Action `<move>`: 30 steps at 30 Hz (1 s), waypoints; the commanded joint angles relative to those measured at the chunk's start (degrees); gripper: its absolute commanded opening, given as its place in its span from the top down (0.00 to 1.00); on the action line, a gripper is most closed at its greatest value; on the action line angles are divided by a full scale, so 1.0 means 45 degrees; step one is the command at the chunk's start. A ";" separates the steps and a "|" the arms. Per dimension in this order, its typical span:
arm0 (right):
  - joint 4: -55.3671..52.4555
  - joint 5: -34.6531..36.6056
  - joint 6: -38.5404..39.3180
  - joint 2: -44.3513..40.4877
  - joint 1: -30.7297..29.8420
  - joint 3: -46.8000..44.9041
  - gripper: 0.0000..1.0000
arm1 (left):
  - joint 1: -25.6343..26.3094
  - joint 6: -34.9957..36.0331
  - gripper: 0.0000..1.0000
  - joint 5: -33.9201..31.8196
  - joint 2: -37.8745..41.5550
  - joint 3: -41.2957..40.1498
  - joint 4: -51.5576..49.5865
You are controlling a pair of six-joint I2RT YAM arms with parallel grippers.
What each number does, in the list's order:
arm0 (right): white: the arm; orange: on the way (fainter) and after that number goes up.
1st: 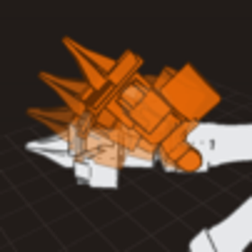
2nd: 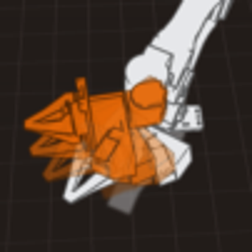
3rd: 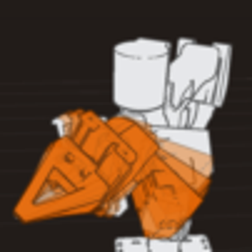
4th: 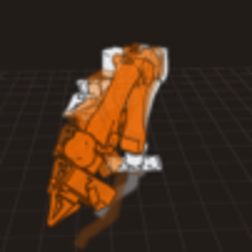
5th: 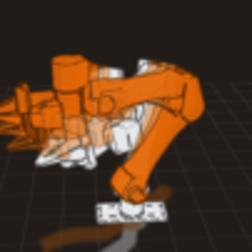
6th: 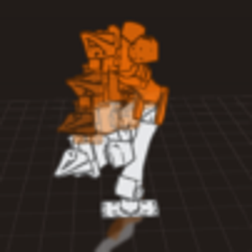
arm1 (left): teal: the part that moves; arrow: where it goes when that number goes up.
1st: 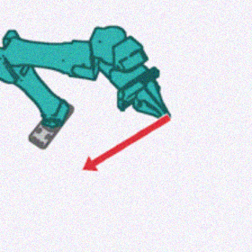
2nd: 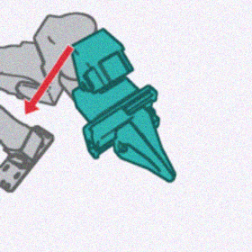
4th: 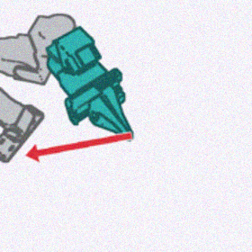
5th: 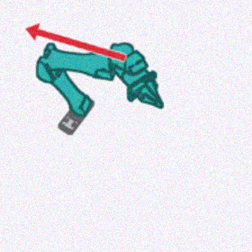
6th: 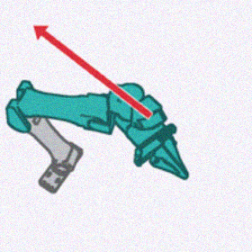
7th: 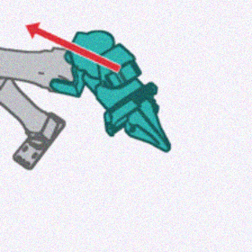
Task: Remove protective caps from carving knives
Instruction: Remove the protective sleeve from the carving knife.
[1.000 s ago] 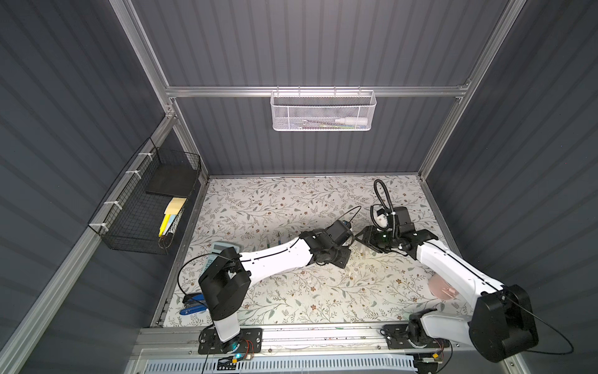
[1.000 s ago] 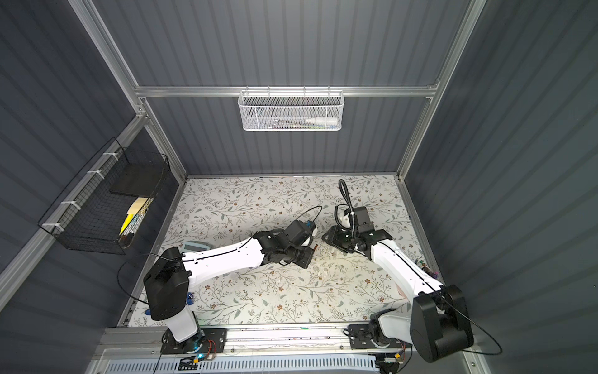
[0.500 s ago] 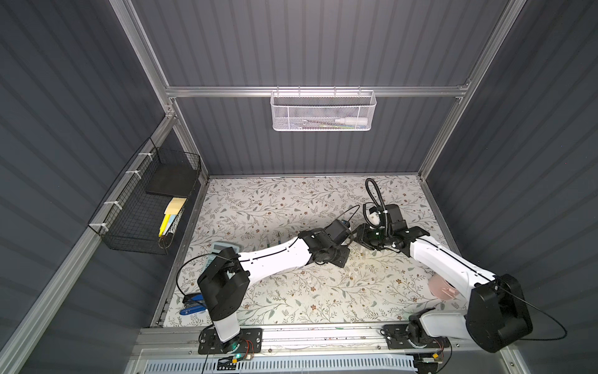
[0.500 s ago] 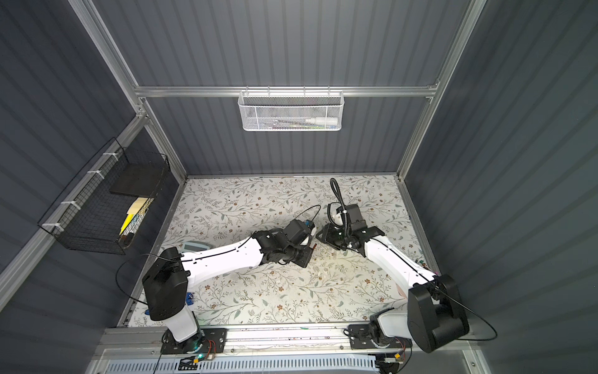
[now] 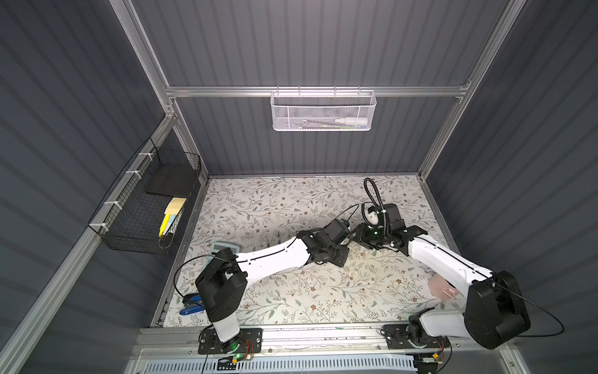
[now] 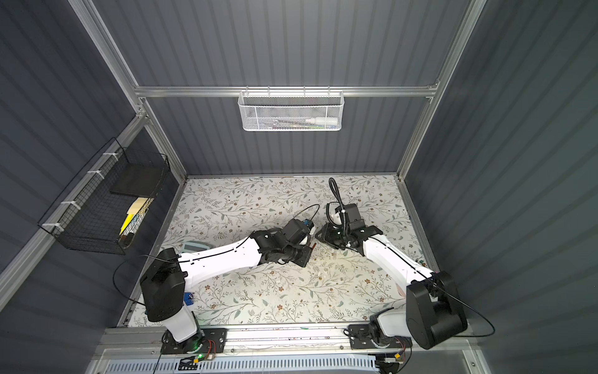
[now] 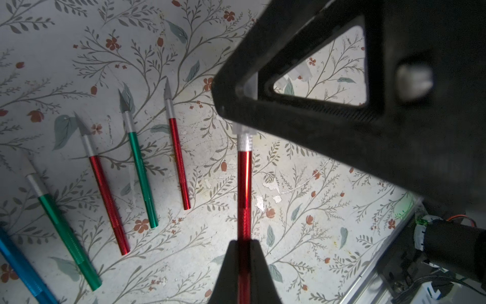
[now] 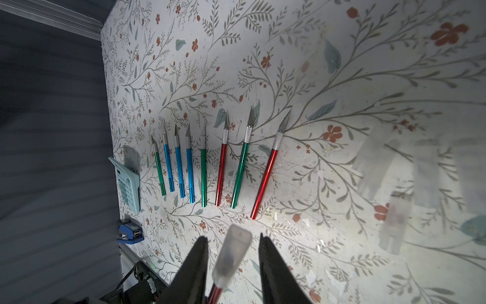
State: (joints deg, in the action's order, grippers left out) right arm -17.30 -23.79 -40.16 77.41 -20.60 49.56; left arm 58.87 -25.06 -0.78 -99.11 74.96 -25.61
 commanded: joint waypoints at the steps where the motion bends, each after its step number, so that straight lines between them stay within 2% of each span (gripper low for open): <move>1: 0.0075 0.0049 -0.0138 0.0054 -0.0108 0.0306 0.65 | -0.0093 0.0145 1.00 0.0172 0.0345 -0.0174 0.0144; 20: 0.0016 0.0089 -0.0089 0.0205 -0.0149 0.0505 0.69 | -0.0103 0.0137 1.00 0.0133 0.0501 -0.0251 0.0130; 24: 0.0016 0.0039 -0.0080 0.0271 -0.0148 0.0568 0.75 | -0.0124 0.0149 1.00 0.0114 0.0501 -0.0250 0.0114; 26: 0.0000 0.0043 -0.0079 0.0291 -0.0148 0.0583 0.81 | -0.0124 0.0139 1.00 0.0114 0.0500 -0.0251 0.0107; 30: -0.0041 0.0067 -0.0078 0.0283 -0.0149 0.0569 0.86 | -0.0133 0.0135 1.00 0.0114 0.0523 -0.0251 0.0114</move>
State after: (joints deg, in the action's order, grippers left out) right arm -17.06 -24.27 -41.43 78.35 -21.10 51.16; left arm 58.76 -25.12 -0.82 -98.32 74.17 -25.26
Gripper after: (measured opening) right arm 0.158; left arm 0.097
